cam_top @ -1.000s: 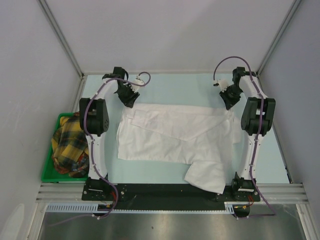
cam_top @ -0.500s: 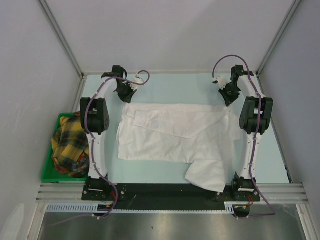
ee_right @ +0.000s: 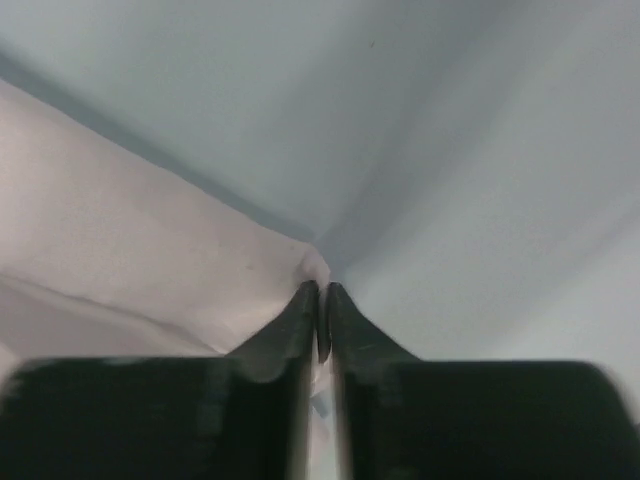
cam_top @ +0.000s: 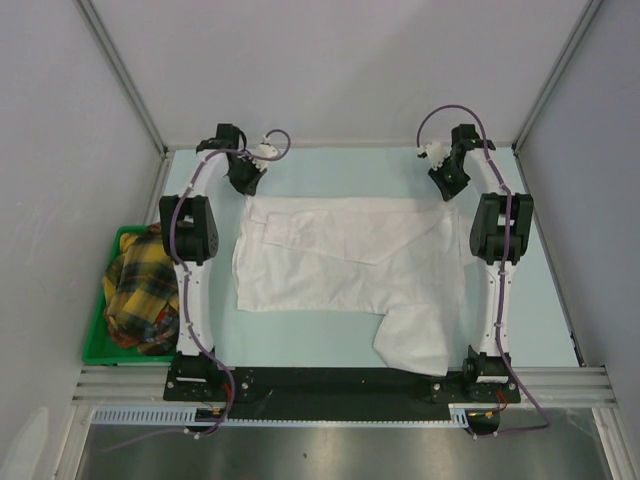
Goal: Fold and stack the long sleeve shirts
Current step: Fold the shirt
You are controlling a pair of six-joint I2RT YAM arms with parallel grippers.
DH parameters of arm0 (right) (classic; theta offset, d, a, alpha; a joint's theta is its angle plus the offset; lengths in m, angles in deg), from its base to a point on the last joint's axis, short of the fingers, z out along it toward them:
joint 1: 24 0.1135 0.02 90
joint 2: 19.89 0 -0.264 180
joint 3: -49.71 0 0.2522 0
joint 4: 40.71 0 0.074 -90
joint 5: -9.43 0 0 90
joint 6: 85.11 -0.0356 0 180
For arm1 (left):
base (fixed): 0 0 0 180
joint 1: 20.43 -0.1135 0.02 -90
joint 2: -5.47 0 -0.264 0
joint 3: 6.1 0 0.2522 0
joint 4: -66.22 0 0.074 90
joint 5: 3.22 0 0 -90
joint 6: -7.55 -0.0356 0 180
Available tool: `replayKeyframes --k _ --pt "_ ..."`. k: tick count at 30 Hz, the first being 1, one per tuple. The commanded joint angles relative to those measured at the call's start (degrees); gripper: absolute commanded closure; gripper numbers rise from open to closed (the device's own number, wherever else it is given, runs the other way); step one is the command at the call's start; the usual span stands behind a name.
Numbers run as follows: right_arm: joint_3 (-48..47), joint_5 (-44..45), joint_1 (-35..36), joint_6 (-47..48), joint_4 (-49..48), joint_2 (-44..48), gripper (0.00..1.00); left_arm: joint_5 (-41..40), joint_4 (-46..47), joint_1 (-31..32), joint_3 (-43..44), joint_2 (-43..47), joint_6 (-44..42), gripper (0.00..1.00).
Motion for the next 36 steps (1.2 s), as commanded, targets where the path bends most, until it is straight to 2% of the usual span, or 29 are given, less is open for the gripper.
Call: replayKeyframes --k 1,2,3,4,5,7,10,11,12,14,15,17,21,26,34,35,36 --pt "-5.7 1.1 0.0 -2.4 -2.3 -1.0 0.63 -3.0 3.0 -0.7 4.3 -1.0 2.0 0.88" --pt "-6.1 1.0 -0.3 -2.8 -2.1 -0.5 0.43 -2.8 3.0 -0.8 4.4 -0.6 2.4 0.80" --pt "-6.6 0.4 -0.8 -3.5 -1.9 0.3 0.31 -2.0 3.1 -1.4 3.8 0.0 3.7 0.71" --pt "-7.0 -1.7 -1.4 -5.1 -1.5 2.2 0.11 -0.7 3.5 -1.7 3.2 2.5 4.7 0.56" --pt "-8.2 -3.2 -2.0 -5.8 -0.7 3.4 0.05 1.5 3.7 -2.4 2.4 4.0 5.6 0.49" --pt "-8.7 -8.8 -4.4 -6.7 3.3 6.1 0.02 7.1 5.3 -4.2 -3.2 10.9 8.0 0.42" --pt "-2.4 -15.4 -7.4 -5.6 9.3 14.0 0.04 13.0 6.2 -4.7 -16.3 22.4 5.2 0.37" --pt "3.7 -16.1 -7.9 -4.2 10.5 18.2 0.05 14.3 6.1 -4.6 -23.6 25.6 3.9 0.37" --pt "7.7 -16.1 -8.1 -3.6 12.0 20.5 0.06 15.9 6.2 -4.4 -27.2 28.1 1.5 0.36" --pt "14.4 -15.7 -8.8 -3.9 12.9 25.5 0.12 15.9 6.3 -3.7 -36.9 34.7 -0.9 0.36" --pt "21.1 -16.2 -9.4 -4.9 12.1 26.6 0.14 15.7 6.3 -3.6 -39.7 36.2 -2.4 0.36" --pt "25.4 -17.2 -11.6 -7.6 10.3 27.9 0.21 16.1 7.0 -3.5 -46.1 39.8 -2.7 0.36" --pt "26.3 -21.7 -15.9 -15.5 8.8 24.3 0.35 16.4 9.0 -3.4 -52.0 42.7 -1.5 0.38" --pt "26.6 -23.5 -20.5 -19.7 7.7 19.3 0.42 15.0 9.6 -3.4 -57.4 44.3 -2.3 0.38" --pt "32.0 -28.2 -21.7 -22.9 3.8 14.3 0.51 14.0 9.7 -3.4 -60.1 45.9 -2.9 0.38" --pt "31.9 -30.5 -21.9 -23.2 3.9 13.7 0.53 13.9 9.8 -3.4 -60.1 45.7 -2.6 0.38" --pt "31.5 -31.6 -22.1 -23.6 4.0 13.2 0.59 13.8 9.8 -3.4 -60.2 45.7 -2.5 0.38"
